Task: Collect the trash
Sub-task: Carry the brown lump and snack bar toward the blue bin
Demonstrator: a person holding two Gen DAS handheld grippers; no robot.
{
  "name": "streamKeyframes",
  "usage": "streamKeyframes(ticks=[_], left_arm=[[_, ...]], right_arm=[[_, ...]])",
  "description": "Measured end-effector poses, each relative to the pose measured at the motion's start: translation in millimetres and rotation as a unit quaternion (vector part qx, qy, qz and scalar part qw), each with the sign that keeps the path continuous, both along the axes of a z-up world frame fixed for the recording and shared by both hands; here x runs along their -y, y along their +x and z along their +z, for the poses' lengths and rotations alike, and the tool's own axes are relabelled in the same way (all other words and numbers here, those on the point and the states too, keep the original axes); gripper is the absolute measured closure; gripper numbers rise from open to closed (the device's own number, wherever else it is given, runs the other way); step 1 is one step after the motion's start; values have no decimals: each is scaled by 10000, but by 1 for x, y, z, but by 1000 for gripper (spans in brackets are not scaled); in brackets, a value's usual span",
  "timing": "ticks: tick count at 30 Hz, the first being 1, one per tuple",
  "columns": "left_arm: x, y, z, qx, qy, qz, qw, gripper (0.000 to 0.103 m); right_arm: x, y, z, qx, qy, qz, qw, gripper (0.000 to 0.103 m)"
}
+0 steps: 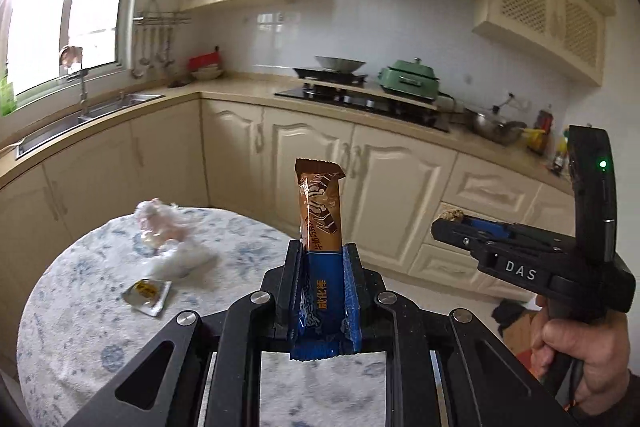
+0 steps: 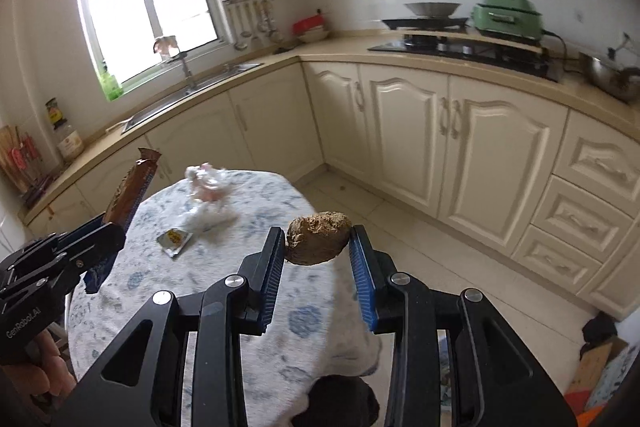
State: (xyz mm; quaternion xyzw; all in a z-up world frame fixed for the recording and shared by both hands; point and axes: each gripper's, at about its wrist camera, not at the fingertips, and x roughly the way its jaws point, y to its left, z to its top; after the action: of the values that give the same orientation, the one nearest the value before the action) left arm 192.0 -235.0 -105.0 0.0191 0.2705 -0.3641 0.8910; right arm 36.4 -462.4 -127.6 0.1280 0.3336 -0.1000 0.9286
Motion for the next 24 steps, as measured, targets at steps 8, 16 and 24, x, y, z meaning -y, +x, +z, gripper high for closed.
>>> streamKeyframes(ticks=[8,16,24], left_arm=[[131,-10,-40,-434,157,-1276,9907,88],[258,-15,-133,-1466,877,-2146,9616,88],[344,-9,-233,-2508,1815,-2464,9184,88]], right_arm=[[125,-83,-49,-536,121,-1568,9861,70],[213,-126,-159,-1389,866,-2319,9589,70],[258,-118,-274,-2091,1748,-2297,9343,69]])
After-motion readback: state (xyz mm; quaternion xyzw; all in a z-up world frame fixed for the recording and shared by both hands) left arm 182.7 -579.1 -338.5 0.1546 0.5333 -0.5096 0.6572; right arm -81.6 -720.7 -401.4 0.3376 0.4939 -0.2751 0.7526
